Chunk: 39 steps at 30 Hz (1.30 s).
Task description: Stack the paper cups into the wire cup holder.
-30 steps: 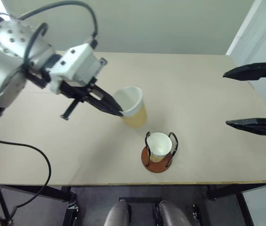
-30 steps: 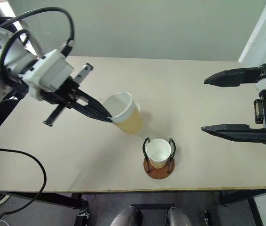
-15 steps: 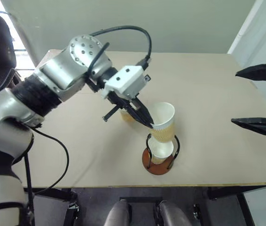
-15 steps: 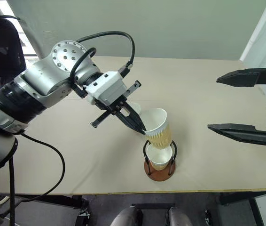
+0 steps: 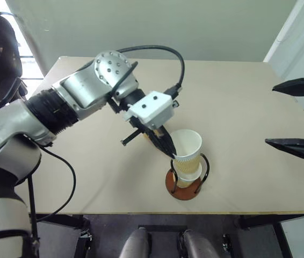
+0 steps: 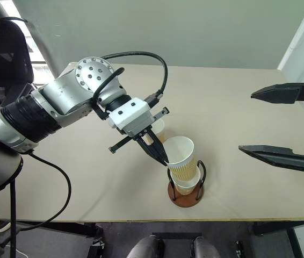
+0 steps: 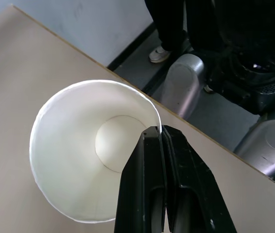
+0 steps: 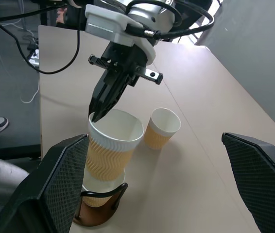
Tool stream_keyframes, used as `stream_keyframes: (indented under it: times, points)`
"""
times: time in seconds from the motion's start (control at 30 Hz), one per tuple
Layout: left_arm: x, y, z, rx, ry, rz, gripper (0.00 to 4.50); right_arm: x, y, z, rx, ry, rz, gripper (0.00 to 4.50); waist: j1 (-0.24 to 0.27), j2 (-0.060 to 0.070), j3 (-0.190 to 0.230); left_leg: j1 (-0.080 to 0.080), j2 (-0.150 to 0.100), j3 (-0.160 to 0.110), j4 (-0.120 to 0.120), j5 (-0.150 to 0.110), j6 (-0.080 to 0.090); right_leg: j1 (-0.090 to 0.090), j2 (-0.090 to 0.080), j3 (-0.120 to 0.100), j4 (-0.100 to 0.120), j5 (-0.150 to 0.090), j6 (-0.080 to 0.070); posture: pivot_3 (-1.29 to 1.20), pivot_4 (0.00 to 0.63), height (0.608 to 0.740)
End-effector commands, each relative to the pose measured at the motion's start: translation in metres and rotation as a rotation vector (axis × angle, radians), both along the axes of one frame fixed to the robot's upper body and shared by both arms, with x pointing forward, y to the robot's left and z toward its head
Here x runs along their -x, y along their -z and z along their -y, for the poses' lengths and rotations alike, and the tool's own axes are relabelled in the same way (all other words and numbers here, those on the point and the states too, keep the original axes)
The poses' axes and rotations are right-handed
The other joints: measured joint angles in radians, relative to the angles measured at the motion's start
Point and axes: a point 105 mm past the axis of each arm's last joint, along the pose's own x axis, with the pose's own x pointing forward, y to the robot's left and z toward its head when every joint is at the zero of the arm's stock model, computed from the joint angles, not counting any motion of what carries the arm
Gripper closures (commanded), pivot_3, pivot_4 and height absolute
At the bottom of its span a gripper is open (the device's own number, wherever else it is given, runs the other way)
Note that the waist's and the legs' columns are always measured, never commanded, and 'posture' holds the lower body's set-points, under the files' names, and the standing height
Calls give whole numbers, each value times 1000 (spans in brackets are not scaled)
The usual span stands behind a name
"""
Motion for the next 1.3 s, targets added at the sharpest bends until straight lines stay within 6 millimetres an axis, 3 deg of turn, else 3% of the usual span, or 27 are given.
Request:
stream_keyframes:
  times: [0.03, 0.23, 0.3, 0.57, 0.7, 0.83, 0.93, 1.0, 1.17, 1.3]
  points:
    - [4, -7, 0, -20, 43, 32, 4449, 3, -7, 1, 13, 11, 49, 0, -1, 1, 0, 0, 0, 0, 1, 0, 1, 0, -1, 0, 0, 0, 0, 0, 150, 740]
    - [3, -7, 3, -25, 36, 29, 4449, 3, -5, 1, 16, 9, 48, 0, -1, 1, 0, -1, -2, 1, 5, -2, 4, 2, -4, -1, 0, 1, 2, 0, 150, 740]
    - [2, -7, 4, -24, 32, 33, 4075, 3, -4, 1, 17, 10, 46, 0, 0, 2, 0, 0, -2, 1, 5, -3, 4, 2, -4, -1, 0, 1, 2, 0, 150, 740]
    - [2, -14, 15, 47, 56, 37, 1326, 0, 0, 2, 18, 10, 44, 0, 1, 2, 0, -1, -3, 2, 6, -3, 6, 2, -5, -2, 0, 1, 4, 0, 150, 740]
    - [-11, -28, 18, 137, -3, 68, 27, -3, 2, 3, 22, 6, 45, 0, 1, 3, -1, -1, -3, 2, 6, -3, 6, 3, -6, -1, 0, 0, 4, 0, 150, 740]
    - [-44, -34, -9, 156, -222, 85, 27, -5, 1, 4, 25, 1, 50, 0, -2, 4, -1, 0, -3, 2, 6, -3, 6, 3, -6, -1, 0, 0, 5, 0, 150, 740]
    - [-84, -23, -57, 146, -490, 117, 27, -7, 2, 5, 25, -1, 50, 0, -5, 6, -2, 2, -3, 2, 5, -3, 6, 3, -6, -1, 1, 0, 4, 0, 150, 740]
    - [-100, -14, -80, 171, -629, 87, 27, -8, 3, 5, 26, -3, 47, 0, -6, 8, -2, 3, -3, 2, 5, -3, 6, 3, -6, 0, 2, 0, 4, 0, 150, 740]
    - [-114, 10, -88, 221, -725, 9, 27, -11, 1, 7, 25, -10, 51, 0, 10, 7, -2, 0, -2, 1, 7, -3, 7, 2, -5, -1, 2, 0, 4, 0, 150, 740]
    - [-120, 30, -81, 221, -741, -16, 27, -19, 8, 15, 87, 59, 44, 0, 21, 6, -2, -2, -5, 1, 8, -3, 9, 3, -8, -2, 0, 1, 7, 0, 150, 740]
